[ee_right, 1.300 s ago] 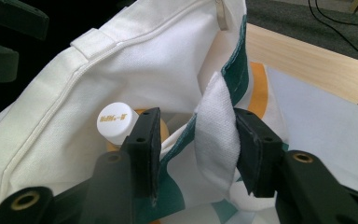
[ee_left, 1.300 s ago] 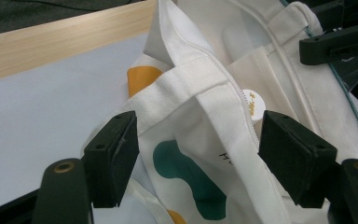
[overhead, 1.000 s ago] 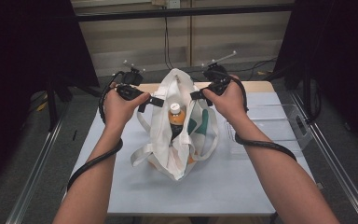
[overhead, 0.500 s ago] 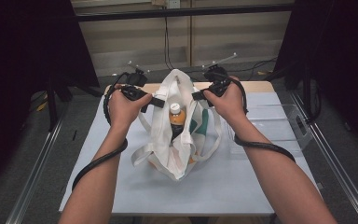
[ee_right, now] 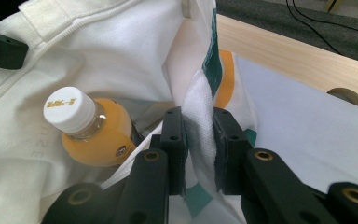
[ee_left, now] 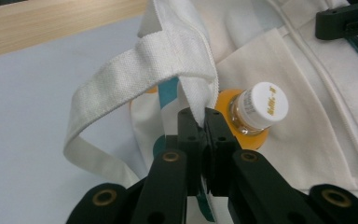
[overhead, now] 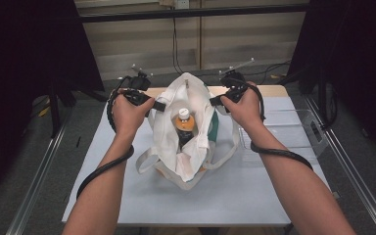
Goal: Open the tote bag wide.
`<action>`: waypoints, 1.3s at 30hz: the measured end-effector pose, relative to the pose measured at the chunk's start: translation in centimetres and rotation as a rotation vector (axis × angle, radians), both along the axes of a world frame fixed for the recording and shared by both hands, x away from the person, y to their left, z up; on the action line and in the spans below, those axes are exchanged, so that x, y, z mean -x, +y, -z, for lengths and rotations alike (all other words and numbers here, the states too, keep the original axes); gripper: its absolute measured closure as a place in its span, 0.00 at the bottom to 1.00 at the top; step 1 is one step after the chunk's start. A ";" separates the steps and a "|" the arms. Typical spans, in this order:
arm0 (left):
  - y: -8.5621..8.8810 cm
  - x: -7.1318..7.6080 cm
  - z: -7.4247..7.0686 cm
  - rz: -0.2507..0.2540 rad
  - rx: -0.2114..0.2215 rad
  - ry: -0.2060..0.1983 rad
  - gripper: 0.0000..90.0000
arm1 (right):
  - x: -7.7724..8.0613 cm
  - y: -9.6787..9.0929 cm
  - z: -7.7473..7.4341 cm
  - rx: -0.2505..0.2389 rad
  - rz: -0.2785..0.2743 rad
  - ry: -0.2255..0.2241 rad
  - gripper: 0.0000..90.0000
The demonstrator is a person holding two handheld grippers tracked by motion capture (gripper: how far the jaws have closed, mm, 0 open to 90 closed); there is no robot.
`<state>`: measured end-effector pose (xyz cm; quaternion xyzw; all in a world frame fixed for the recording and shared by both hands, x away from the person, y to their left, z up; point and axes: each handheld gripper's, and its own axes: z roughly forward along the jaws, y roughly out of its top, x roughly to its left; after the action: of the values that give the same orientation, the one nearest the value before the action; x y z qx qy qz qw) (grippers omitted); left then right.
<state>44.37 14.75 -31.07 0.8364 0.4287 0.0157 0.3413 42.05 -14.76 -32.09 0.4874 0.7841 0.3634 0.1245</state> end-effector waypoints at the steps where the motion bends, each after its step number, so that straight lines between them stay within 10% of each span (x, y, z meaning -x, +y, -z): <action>1: 0.1 -0.1 0.0 0.002 -0.012 0.000 0.97 | -0.1 0.0 0.1 -0.004 -0.002 0.002 0.86; 39: 2.3 -1.4 3.1 -0.111 -0.042 0.026 0.97 | -1.1 -1.2 2.4 -0.005 0.023 0.027 0.85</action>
<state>45.74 17.05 -34.14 0.8186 0.4782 0.0330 0.3166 43.15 -15.99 -34.46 0.5017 0.7791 0.3573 0.1167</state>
